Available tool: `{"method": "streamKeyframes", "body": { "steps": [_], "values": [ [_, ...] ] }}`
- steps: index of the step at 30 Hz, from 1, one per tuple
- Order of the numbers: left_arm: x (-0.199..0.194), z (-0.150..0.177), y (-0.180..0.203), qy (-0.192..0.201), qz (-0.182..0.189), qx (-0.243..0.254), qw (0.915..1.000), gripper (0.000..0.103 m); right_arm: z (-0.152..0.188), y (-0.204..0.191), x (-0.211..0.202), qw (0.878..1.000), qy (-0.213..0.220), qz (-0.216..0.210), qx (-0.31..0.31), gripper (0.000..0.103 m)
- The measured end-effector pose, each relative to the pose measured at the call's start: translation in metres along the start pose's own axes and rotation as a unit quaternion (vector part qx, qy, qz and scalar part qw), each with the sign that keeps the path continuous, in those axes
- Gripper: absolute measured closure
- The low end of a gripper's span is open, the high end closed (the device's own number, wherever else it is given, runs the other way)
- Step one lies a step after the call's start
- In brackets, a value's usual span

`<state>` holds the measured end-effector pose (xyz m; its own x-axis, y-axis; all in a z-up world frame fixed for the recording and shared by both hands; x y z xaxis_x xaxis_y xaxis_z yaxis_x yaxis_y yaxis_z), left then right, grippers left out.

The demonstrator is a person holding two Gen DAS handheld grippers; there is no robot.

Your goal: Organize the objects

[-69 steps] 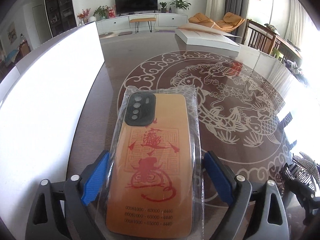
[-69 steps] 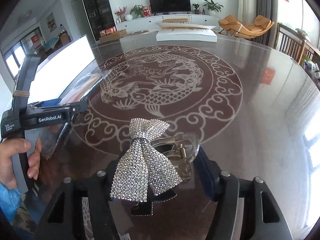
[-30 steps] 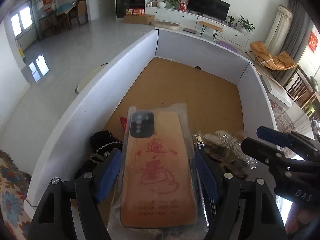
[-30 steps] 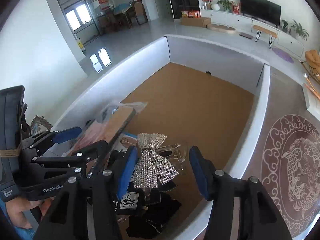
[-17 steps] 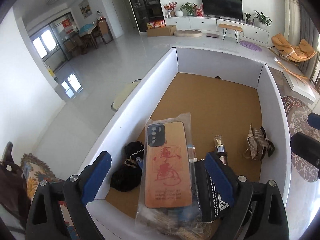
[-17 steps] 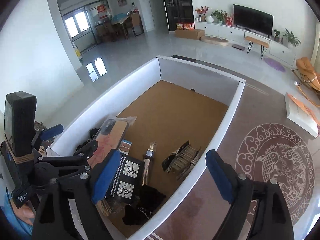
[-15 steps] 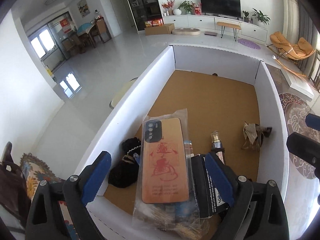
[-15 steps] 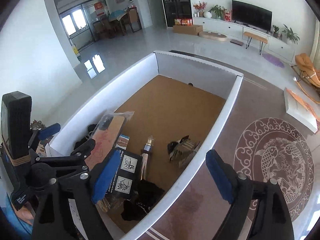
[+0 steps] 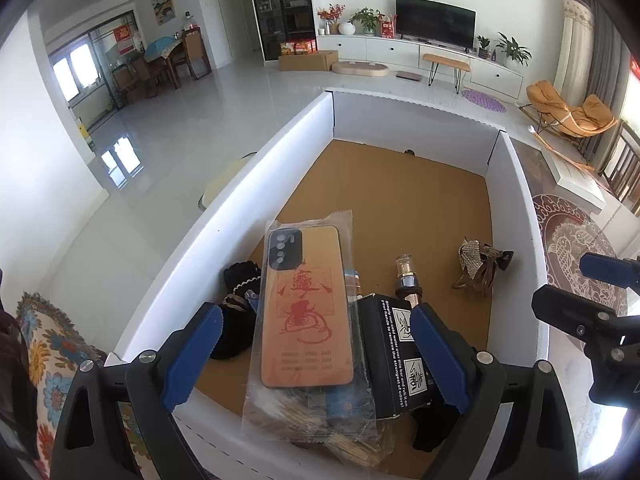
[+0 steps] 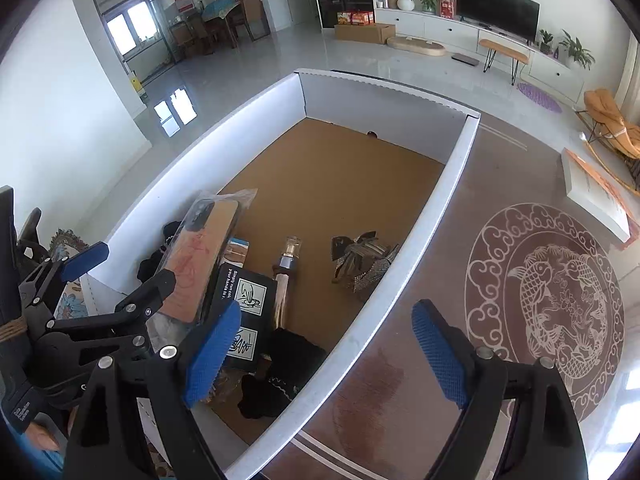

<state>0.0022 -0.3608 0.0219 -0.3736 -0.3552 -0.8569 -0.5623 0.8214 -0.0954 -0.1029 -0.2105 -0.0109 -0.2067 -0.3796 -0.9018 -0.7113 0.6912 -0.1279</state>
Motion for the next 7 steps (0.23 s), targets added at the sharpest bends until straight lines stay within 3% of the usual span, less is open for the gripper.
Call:
{"method": "streamKeyframes", "body": {
  "steps": [7],
  "values": [
    [-0.0046,-0.0006,-0.0053,0.009,0.006,-0.014,0.9998,0.007,0.0020,-0.0077,0.0034,1.000,-0.002,0.003,-0.009,0.015]
  ]
}}
Point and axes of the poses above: each gripper's, at about its wrist camera, not at the fingertips, and x roughly the way its jaws point, y to its right, z to its underside, the point moved 10 cm from there along x, roughly the way its jaws point, and after that the axes turned 6 degrees about -y, right-handed, at the moved point
